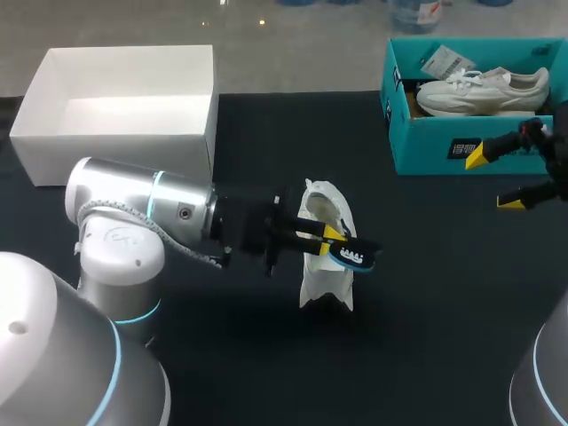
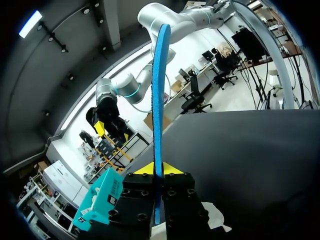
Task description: Take the shoe out of the shoebox, open the shoe tongue, remove and reinsert the insole, then place the shoe into the shoebox
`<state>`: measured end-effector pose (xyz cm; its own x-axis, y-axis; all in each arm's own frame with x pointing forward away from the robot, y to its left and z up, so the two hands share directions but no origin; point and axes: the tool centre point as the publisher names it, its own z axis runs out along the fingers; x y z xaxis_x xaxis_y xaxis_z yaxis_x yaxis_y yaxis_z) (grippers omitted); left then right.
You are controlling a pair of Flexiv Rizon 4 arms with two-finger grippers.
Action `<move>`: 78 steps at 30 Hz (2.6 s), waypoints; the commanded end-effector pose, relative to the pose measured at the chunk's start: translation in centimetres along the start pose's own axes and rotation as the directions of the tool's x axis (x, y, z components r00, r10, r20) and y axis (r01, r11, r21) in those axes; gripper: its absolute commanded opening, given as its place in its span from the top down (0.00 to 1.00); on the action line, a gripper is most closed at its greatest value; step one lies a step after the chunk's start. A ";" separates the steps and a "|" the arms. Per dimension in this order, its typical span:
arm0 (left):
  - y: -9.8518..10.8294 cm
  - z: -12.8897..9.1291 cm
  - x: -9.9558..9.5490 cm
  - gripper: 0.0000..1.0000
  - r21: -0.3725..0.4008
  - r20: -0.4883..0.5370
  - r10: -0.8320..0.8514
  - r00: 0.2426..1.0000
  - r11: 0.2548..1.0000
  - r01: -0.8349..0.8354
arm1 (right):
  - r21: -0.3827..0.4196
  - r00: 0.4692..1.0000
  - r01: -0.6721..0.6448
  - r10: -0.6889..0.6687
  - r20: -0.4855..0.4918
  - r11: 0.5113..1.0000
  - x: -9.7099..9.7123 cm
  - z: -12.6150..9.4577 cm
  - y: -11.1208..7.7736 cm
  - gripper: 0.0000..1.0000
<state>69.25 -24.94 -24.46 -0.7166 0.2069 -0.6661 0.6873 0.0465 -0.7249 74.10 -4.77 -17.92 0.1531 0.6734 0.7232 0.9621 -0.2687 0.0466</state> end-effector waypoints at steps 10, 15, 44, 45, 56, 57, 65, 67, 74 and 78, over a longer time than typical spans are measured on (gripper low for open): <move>4.2 1.7 0.5 1.00 -0.100 -0.042 0.033 0.999 0.994 -0.037 | -0.001 1.000 -0.001 0.001 0.004 1.000 0.0 0.0 -0.1 0.00; 5.0 1.4 0.6 1.00 -0.123 -0.042 0.021 0.999 0.992 -0.026 | -0.001 1.000 -0.001 0.001 0.004 1.000 0.0 0.0 -0.1 0.00; 3.2 -1.1 2.2 1.00 -0.032 0.034 -0.061 0.998 0.998 0.063 | -0.001 1.000 -0.001 0.001 0.004 1.000 0.0 0.0 -0.1 0.00; 3.4 -1.0 2.4 1.00 -0.033 0.033 -0.075 0.997 0.997 0.076 | -0.001 1.000 -0.001 0.001 0.004 1.000 0.0 0.0 -0.1 0.00; 4.9 -0.9 2.9 1.00 -0.056 0.020 -0.113 0.993 0.992 0.114 | -0.001 1.000 -0.001 0.001 0.004 1.000 0.0 0.0 -0.1 0.00; 5.2 -1.0 2.9 1.00 -0.063 0.020 -0.114 0.993 0.991 0.115 | -0.001 1.000 -0.001 0.001 0.004 1.000 0.0 0.0 -0.1 0.00; 7.1 -1.1 3.2 1.00 -0.105 0.012 -0.108 0.994 0.989 0.108 | -0.001 1.000 -0.001 0.001 0.004 1.000 0.0 0.0 -0.1 0.00; 7.5 -1.1 3.3 1.00 -0.117 0.005 -0.105 0.994 0.988 0.105 | -0.001 1.000 -0.001 0.001 0.004 1.000 0.0 0.0 -0.1 0.00; 9.3 -1.1 3.6 1.00 -0.162 -0.009 -0.119 0.993 0.980 0.116 | -0.001 1.000 -0.001 0.001 0.004 1.000 0.0 0.0 -0.1 0.00; 10.2 -0.7 3.3 1.00 -0.177 -0.004 -0.127 0.992 0.976 0.124 | -0.001 1.000 -0.001 0.001 0.004 1.000 0.0 0.0 -0.1 0.00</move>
<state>73.30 -22.11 -33.36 -0.7970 0.1978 -0.5707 0.6038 0.2393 -0.7604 74.10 -4.78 -17.92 0.1531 0.6735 0.7232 0.9621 -0.2687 0.0466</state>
